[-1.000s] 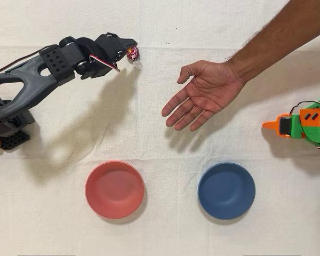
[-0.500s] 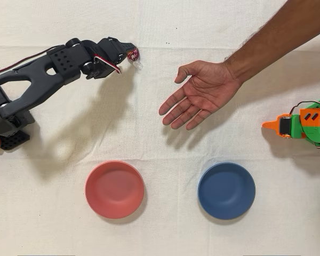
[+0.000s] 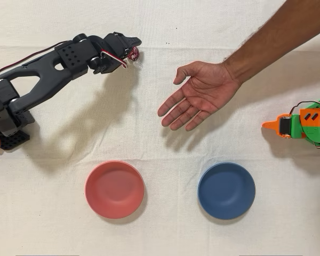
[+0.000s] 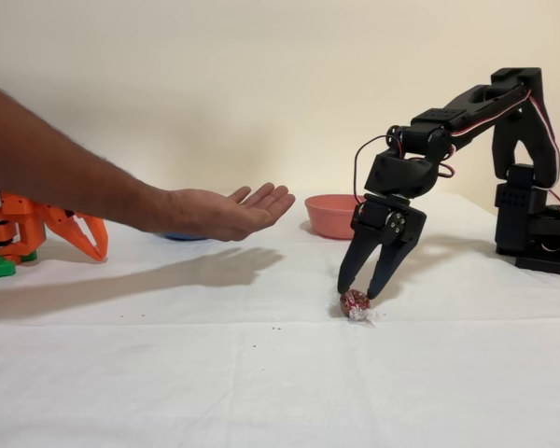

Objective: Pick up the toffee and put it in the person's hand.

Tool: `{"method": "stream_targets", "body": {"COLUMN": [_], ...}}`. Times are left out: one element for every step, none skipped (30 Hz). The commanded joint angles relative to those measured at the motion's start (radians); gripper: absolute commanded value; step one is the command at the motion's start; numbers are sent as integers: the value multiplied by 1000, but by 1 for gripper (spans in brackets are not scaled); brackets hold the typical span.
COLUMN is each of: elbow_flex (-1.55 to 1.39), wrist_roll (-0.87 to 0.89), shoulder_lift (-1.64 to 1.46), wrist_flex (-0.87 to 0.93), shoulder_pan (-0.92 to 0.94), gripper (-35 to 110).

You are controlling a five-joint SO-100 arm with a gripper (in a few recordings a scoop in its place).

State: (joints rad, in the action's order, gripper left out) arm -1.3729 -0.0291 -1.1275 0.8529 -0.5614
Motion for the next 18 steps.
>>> {"method": "stream_targets", "body": {"elbow_flex": [112, 120, 126, 129, 133, 135, 135, 137, 140, 143, 149, 156, 167, 175, 184, 195, 204, 213], "wrist_roll": [-32, -34, -37, -38, -40, -43, -44, -48, -49, -54, -55, -55, -57, -60, -61, -63, -66, -67], "shoulder_lift": [-23, -15, -8, -3, 3, 8, 14, 17, 23, 29, 35, 43, 52, 60, 69, 78, 87, 95], "wrist_flex": [25, 26, 28, 28, 29, 29, 28, 25, 23, 21, 21, 21, 23, 25, 25, 25, 26, 28], "shoulder_pan": [-5, -5, -5, -5, -5, -5, -5, -5, -5, -5, -5, -5, -5, -3, -2, -2, 0, 3], "gripper": [27, 27, 27, 27, 27, 27, 27, 27, 27, 27, 27, 27, 27, 27, 27, 27, 27, 27]}}
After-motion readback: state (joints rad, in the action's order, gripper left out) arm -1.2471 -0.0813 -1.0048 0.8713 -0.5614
